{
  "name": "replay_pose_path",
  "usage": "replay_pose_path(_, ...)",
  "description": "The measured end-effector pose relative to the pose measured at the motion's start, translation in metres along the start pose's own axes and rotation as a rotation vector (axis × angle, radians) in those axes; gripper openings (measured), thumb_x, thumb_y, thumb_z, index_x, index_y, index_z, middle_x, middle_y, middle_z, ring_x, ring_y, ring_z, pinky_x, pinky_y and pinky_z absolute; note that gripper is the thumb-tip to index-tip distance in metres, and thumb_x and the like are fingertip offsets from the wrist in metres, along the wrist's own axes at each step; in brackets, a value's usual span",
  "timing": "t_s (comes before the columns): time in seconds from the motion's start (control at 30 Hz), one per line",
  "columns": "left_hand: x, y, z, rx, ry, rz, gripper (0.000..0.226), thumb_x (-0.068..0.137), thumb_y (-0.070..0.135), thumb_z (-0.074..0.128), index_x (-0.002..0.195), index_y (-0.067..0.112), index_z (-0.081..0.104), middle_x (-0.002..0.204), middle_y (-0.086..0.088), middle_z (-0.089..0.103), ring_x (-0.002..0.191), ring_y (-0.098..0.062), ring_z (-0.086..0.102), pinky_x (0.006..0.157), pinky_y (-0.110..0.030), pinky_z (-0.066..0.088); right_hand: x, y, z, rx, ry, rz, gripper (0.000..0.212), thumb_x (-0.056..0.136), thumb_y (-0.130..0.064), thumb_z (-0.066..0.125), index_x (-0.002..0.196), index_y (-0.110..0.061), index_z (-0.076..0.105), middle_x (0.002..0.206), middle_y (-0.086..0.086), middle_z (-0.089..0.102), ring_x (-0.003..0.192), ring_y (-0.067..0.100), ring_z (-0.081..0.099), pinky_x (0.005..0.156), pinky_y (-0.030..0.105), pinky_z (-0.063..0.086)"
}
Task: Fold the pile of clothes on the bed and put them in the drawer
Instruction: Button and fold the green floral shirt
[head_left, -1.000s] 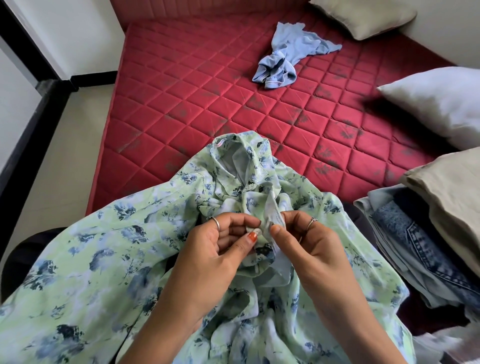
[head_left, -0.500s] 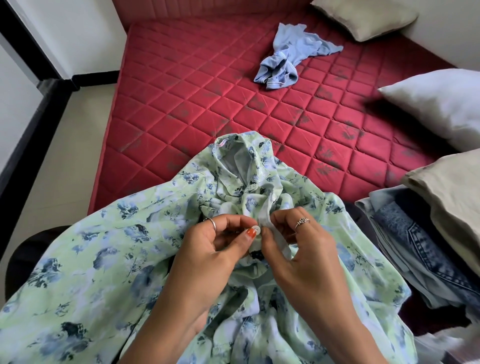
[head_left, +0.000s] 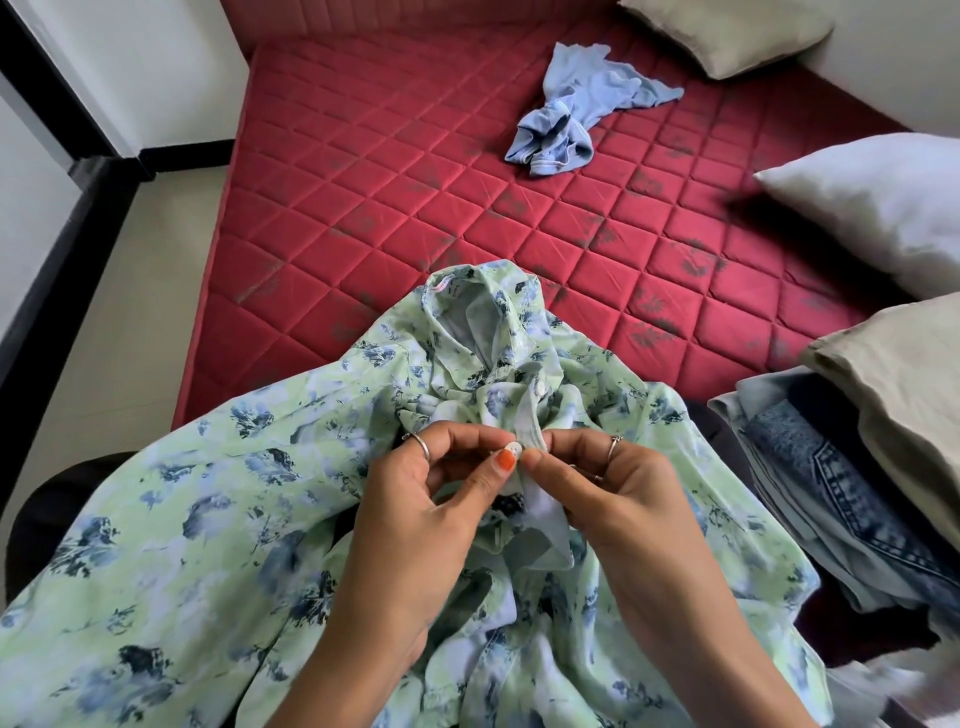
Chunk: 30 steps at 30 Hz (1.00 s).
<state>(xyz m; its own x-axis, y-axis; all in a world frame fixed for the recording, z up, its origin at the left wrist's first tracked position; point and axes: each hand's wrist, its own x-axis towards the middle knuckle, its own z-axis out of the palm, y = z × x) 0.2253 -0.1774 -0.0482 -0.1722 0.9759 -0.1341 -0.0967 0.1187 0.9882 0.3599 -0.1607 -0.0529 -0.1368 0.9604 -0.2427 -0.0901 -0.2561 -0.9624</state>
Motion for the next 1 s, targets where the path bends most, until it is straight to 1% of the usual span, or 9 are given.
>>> replay_pose_path(0.13,-0.001,-0.002,0.001,0.015,0.021,0.012,0.009,0.070,0.026,0.071,0.079,0.024,0.074,0.082,0.002,0.075,0.082,-0.009,0.070,0.072,-0.016,0.052,-0.001,0.000,0.001,0.049,0.000,0.030,0.026,0.075,-0.028,0.077,0.084,-0.004,0.072,0.087,0.030,0.067,0.072,0.024,0.052,0.071,0.042,0.041)
replay_pose_path(0.27,-0.002,-0.004,0.004,0.116,0.048,0.059,0.005,0.075,0.023,0.071,0.081,0.024,0.071,0.082,0.008,0.074,0.081,-0.006,0.070,0.072,-0.016,0.053,-0.002,0.004,0.001,0.099,0.003,0.025,0.038,0.070,-0.043,0.078,0.085,-0.009,0.075,0.089,0.033,0.064,0.075,0.028,0.051,0.071,0.046,0.042)
replay_pose_path(0.43,-0.002,-0.005,0.006,0.135,0.078,0.085,0.007,0.075,0.027,0.069,0.081,0.023,0.071,0.080,0.009,0.073,0.079,-0.004,0.069,0.070,-0.012,0.050,-0.001,0.004,-0.005,0.218,-0.024,0.073,0.029,0.084,-0.026,0.056,0.081,-0.005,0.075,0.081,0.017,0.072,0.069,0.021,0.067,0.067,0.033,0.054)
replay_pose_path(0.57,-0.001,-0.005,0.006,0.124,0.072,0.084,0.010,0.072,0.030,0.069,0.080,0.025,0.071,0.080,0.010,0.074,0.080,-0.003,0.069,0.070,-0.011,0.050,0.001,0.003,-0.005,0.201,-0.042,0.065,0.022,0.079,-0.024,0.061,0.081,-0.006,0.074,0.075,0.015,0.070,0.064,0.021,0.065,0.062,0.030,0.054)
replay_pose_path(0.67,0.001,-0.007,0.005,0.096,0.053,0.064,0.010,0.071,0.031,0.070,0.079,0.025,0.071,0.083,0.009,0.074,0.084,-0.005,0.070,0.074,-0.016,0.051,0.001,0.004,-0.005,0.181,-0.051,0.049,0.019,0.074,-0.025,0.067,0.079,-0.008,0.074,0.078,0.020,0.070,0.072,0.029,0.062,0.070,0.041,0.051)
replay_pose_path(0.77,0.002,-0.009,0.004,0.074,0.044,0.041,0.012,0.067,0.032,0.070,0.077,0.026,0.073,0.083,0.008,0.075,0.085,-0.007,0.070,0.077,-0.022,0.051,0.002,0.008,-0.005,0.151,-0.063,0.027,0.043,0.063,-0.045,0.080,0.086,-0.009,0.073,0.091,0.030,0.066,0.080,0.034,0.054,0.077,0.049,0.043)
replay_pose_path(0.83,0.002,-0.010,0.004,0.039,0.041,0.024,0.013,0.065,0.032,0.071,0.076,0.026,0.075,0.083,0.006,0.075,0.084,-0.007,0.071,0.075,-0.021,0.052,0.003,0.010,-0.004,0.132,-0.068,0.013,0.054,0.056,-0.055,0.083,0.087,-0.013,0.073,0.088,0.026,0.065,0.080,0.031,0.050,0.076,0.048,0.040)
replay_pose_path(0.93,0.002,-0.011,0.005,-0.001,0.043,0.003,0.018,0.061,0.034,0.071,0.078,0.034,0.076,0.082,0.007,0.075,0.081,-0.007,0.071,0.070,-0.016,0.052,0.003,0.010,-0.006,0.119,-0.064,0.016,0.030,0.069,-0.042,0.075,0.083,-0.015,0.073,0.082,0.016,0.065,0.076,0.029,0.048,0.072,0.044,0.039)
replay_pose_path(1.0,0.002,-0.011,0.007,-0.016,0.048,-0.002,0.019,0.060,0.037,0.070,0.077,0.039,0.076,0.083,0.007,0.075,0.083,-0.007,0.071,0.071,-0.015,0.052,0.003,0.011,-0.006,0.094,-0.051,0.020,0.016,0.076,-0.029,0.070,0.081,-0.015,0.072,0.075,0.009,0.063,0.065,0.023,0.047,0.063,0.035,0.041)
